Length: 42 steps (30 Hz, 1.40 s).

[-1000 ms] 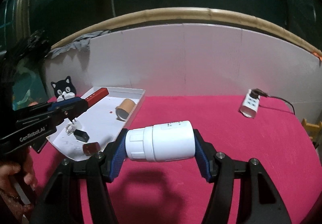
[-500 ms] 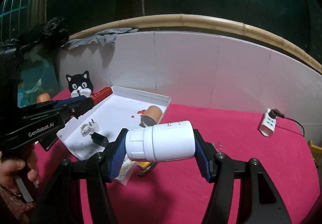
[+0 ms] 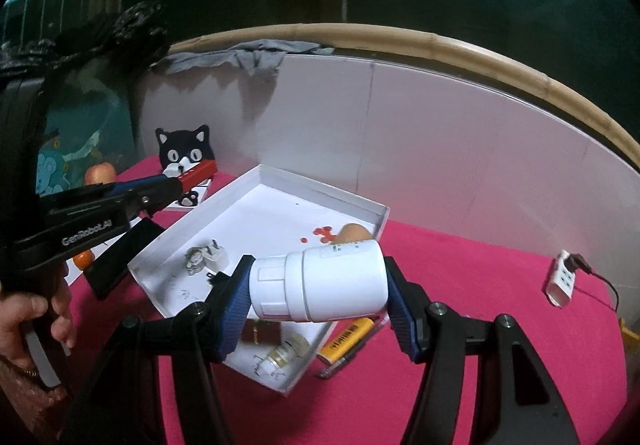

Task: Organize rigid objects
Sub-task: 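Carry the red box and pill bottle into the tray and open both tools, then grasp the blue binder clip with the right tool while the left tool grasps a yellow lighter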

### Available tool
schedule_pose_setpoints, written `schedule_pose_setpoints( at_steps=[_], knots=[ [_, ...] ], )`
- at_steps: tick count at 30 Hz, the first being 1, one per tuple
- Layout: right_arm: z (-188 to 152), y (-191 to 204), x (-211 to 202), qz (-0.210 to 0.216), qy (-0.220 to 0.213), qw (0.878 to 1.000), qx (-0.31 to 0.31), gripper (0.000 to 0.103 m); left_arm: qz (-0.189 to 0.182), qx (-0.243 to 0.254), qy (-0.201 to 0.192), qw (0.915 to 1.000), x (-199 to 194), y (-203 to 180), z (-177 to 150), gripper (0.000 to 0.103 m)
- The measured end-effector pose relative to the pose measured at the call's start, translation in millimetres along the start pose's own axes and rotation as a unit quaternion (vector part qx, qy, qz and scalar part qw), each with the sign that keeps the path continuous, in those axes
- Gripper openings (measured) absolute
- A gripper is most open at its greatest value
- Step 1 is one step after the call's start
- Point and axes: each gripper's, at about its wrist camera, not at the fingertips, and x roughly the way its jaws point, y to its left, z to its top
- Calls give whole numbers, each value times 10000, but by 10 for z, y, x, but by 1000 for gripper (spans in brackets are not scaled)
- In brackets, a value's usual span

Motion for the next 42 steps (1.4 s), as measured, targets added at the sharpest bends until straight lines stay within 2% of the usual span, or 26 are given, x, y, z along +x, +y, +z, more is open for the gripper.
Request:
schedule_pose_setpoints(
  at_steps=[7, 15, 18, 23, 26, 27, 28, 29, 30, 31, 33, 38, 42],
  knots=[
    [124, 202, 237, 137, 111, 9996, -233, 62, 189, 23, 182, 9997, 226, 176, 74, 16],
    [130, 348, 667, 281, 441, 9984, -218, 62, 462, 122, 493, 9976, 606, 283, 73, 16],
    [119, 383, 814, 347, 549, 9978, -144, 62, 778, 243, 564, 9951, 735, 280, 35, 17],
    [81, 367, 1039, 515, 748, 9958, 104, 62, 1045, 291, 553, 9926, 790, 285, -28, 18],
    [55, 365, 1104, 596, 785, 9950, 192, 62, 1105, 260, 534, 9921, 776, 306, -42, 26],
    [45, 362, 1111, 657, 783, 9945, 233, 63, 1150, 231, 513, 9918, 762, 320, -45, 35],
    [37, 363, 1116, 693, 774, 9942, 266, 70, 1167, 188, 480, 9918, 741, 333, -42, 43],
    [30, 365, 1116, 720, 745, 9942, 285, 89, 1186, 134, 437, 9919, 718, 349, -42, 65],
    [25, 369, 1106, 748, 696, 9943, 300, 96, 1226, 65, 386, 9917, 695, 372, -36, 86],
    [20, 370, 1089, 768, 634, 9946, 308, 103, 1242, 13, 330, 9917, 665, 384, -34, 92],
    [12, 359, 1052, 731, 503, 9955, 326, 103, 1256, -27, 239, 9918, 610, 388, -30, 103],
    [-6, 201, 959, 576, 346, 9960, 587, 103, 1228, 0, 147, 9923, 528, 333, -6, 103],
    [-22, -115, 814, 381, 201, 9947, 935, 103, 1080, 63, 107, 9941, 484, 213, 18, 103]
  ],
)
